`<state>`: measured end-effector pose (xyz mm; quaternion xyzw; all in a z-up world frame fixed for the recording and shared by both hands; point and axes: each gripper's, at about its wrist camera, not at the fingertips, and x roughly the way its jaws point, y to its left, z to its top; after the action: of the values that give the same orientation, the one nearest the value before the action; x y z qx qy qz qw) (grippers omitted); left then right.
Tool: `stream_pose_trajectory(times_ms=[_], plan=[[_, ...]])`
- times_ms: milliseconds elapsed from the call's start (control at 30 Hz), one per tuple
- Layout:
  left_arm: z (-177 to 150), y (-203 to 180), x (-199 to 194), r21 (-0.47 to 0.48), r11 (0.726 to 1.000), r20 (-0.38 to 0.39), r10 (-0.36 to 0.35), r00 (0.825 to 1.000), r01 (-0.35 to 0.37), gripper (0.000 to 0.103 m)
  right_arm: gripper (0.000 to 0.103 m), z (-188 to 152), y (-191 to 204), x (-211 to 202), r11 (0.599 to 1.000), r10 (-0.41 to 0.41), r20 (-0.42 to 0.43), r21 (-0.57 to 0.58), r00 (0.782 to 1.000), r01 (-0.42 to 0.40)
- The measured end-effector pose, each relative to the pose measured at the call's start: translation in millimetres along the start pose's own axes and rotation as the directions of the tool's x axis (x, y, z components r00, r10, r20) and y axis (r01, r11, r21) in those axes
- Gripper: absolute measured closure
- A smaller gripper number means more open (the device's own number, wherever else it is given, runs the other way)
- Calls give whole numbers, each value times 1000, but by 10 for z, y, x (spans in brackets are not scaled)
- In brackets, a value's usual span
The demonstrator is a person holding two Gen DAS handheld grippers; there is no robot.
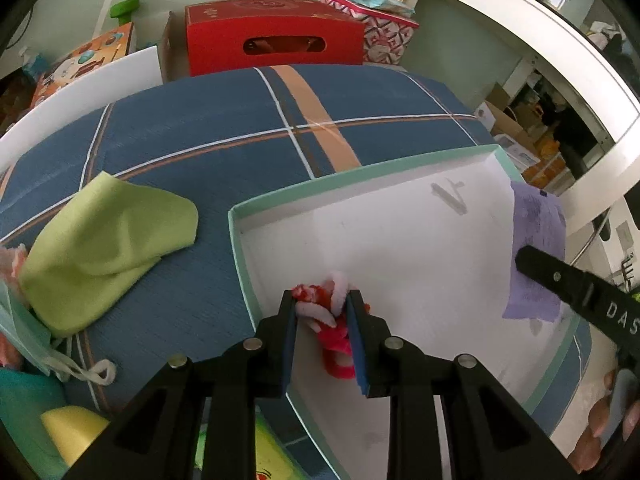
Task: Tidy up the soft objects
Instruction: 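Carry both items into the white tray and open both tools, then move the left tool toward the leopard scrunchie and right tool toward tissue pack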
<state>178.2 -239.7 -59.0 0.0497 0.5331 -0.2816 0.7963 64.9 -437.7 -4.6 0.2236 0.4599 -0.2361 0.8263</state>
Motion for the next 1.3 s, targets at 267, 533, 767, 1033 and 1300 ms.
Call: stream_pose_trajectory(times_ms=[267, 533, 767, 1033, 1300], plan=[[-18, -73, -153, 3, 1000, 20, -5, 1000, 5, 54, 30, 25, 6, -111, 1000, 7, 28, -13, 1000, -7], [-74, 5, -563, -36, 999, 138, -29, 990, 35, 23, 13, 39, 21, -285, 999, -9, 62, -46, 998, 11], [-128, 259, -911, -123, 991, 224, 79, 971, -52, 8, 0, -11, 112, -338, 994, 0, 65, -106, 998, 7], [-338, 669, -1242, -249, 965, 250, 141, 958, -77, 7, 0, -115, 290, -404, 984, 31, 71, -178, 997, -18], [-666, 1122, -1677, -371, 922, 283, 230, 931, -115, 6, 0, -236, 555, -438, 961, 47, 40, -273, 998, -34]])
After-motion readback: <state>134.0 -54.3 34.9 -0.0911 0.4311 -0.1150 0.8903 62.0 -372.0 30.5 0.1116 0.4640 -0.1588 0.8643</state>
